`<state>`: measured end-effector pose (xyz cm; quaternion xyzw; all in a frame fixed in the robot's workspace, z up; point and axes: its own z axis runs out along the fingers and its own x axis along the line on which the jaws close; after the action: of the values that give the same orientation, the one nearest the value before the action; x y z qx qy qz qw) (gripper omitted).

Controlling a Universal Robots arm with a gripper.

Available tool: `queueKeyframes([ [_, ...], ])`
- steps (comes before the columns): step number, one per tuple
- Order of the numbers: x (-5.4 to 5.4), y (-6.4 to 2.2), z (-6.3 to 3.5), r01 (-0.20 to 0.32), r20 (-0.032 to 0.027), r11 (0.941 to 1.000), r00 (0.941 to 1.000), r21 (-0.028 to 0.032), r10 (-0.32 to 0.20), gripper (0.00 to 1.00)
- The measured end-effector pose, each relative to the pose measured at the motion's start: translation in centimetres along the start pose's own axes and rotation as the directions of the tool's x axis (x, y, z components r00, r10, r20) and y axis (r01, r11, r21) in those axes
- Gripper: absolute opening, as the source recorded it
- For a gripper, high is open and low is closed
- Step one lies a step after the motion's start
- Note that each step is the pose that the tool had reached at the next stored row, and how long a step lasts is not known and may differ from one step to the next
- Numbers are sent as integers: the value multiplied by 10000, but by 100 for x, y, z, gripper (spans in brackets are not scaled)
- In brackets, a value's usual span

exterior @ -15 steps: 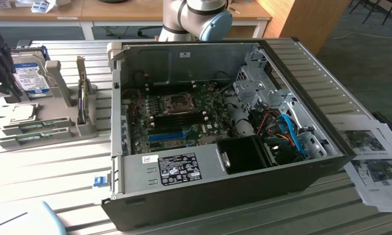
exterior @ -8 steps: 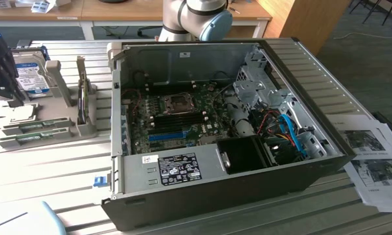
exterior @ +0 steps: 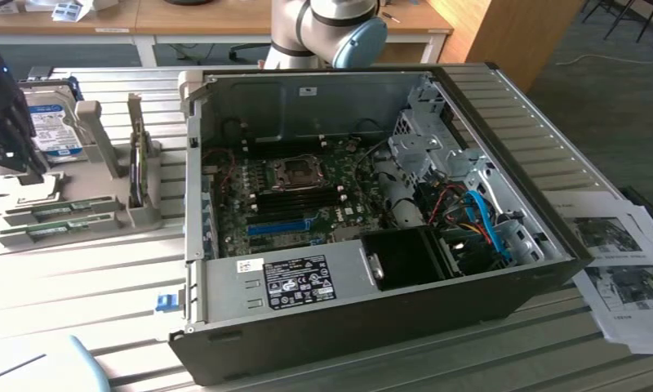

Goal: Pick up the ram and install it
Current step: 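Pick up the ram and move it above insertion slot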

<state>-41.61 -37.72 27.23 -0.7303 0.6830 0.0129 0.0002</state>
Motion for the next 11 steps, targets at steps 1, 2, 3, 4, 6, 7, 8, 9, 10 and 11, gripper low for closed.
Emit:
queueKeyframes([
  [1,0,0,16,0,-1,10000,10000,-1,0,23],
  [2,1,-1,32,0,0,10000,10000,0,0,23],
  [3,1,-1,48,0,0,10000,10000,0,0,23],
  [4,1,-1,64,0,0,10000,10000,0,0,23],
  [6,2,-2,97,0,0,10000,10000,0,0,23],
  [7,2,-2,113,0,0,10000,10000,1,0,23],
  [8,2,-3,129,0,0,10000,10000,1,0,23],
  [9,3,-3,144,0,0,10000,10000,1,0,23],
  [10,3,-3,154,1,0,10000,10000,-1,-1,23],
  [11,3,-3,158,0,-1,10000,10000,-1,0,23],
])
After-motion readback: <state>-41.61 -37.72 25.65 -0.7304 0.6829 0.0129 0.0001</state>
